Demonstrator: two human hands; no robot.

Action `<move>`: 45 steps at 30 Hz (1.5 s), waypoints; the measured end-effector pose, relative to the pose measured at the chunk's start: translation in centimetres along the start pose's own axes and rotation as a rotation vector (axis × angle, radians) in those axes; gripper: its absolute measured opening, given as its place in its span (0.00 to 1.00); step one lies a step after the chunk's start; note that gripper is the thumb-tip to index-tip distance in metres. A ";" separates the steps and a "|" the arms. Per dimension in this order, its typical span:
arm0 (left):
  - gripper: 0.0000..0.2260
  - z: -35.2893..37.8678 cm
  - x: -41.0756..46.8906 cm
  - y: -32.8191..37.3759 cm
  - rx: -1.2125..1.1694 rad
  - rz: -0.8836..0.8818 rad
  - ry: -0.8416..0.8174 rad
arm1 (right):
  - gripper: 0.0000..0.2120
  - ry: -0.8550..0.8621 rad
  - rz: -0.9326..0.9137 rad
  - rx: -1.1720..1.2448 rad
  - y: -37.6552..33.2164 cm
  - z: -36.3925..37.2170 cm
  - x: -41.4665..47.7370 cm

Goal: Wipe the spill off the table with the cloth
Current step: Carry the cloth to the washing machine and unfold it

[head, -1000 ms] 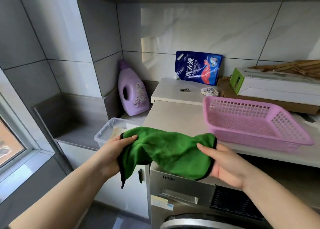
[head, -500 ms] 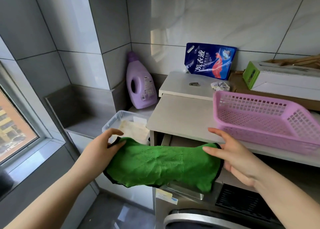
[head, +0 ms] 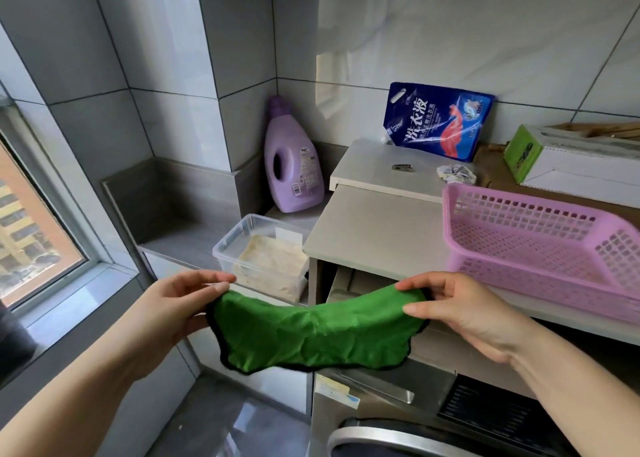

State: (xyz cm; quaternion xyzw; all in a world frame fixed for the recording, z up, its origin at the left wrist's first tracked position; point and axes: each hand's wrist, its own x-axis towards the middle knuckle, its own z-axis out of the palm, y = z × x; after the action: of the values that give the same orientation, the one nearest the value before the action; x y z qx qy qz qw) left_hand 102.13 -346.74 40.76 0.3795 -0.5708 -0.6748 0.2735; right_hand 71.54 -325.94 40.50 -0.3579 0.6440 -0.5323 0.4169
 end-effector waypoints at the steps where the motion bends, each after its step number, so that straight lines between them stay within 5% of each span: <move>1: 0.11 -0.1 -0.2 0.0 0.038 0.031 -0.016 | 0.15 0.023 -0.029 -0.065 0.0 0.2 0.1; 8: 0.14 -0.4 -0.3 0.1 0.744 0.312 0.199 | 0.12 0.259 -0.229 -0.614 -0.3 1.0 0.3; 14: 0.09 -0.4 0.1 -0.5 0.871 0.482 0.295 | 0.07 0.379 -0.392 -0.786 0.0 1.5 0.1; 19: 0.05 -1.2 0.6 -0.5 0.822 0.514 0.253 | 0.07 0.276 -0.325 -0.766 0.0 1.3 -0.3; 27: 0.06 -1.4 1.2 -0.8 0.361 0.339 0.103 | 0.14 0.153 -0.135 -0.676 -0.3 0.4 -0.4; 29: 0.04 -1.2 1.3 -0.8 0.195 0.293 0.056 | 0.12 0.111 -0.084 -0.551 -0.4 0.0 -0.3; 32: 0.08 -1.0 1.4 -1.2 -0.060 0.162 0.053 | 0.08 -0.003 0.056 0.002 -0.4 0.1 -0.3; 34: 0.10 -0.5 1.6 -1.6 -0.157 0.038 0.057 | 0.15 -0.010 0.176 0.298 0.2 0.9 0.1; 38: 0.12 1.6 1.1 -2.6 -0.169 -0.105 0.090 | 0.24 0.143 0.350 0.508 1.2 3.8 0.2; 45: 0.02 9.9 -1.9 -4.6 -0.153 -0.028 -0.018 | 0.11 0.169 0.164 0.631 2.4 11.2 -1.4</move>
State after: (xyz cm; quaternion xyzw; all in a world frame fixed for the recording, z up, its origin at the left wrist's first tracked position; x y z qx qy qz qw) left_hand 95.38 -338.72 37.28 0.3594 -0.5145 -0.7236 0.2873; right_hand 82.30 -328.57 37.44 -0.1130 0.5062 -0.6980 0.4938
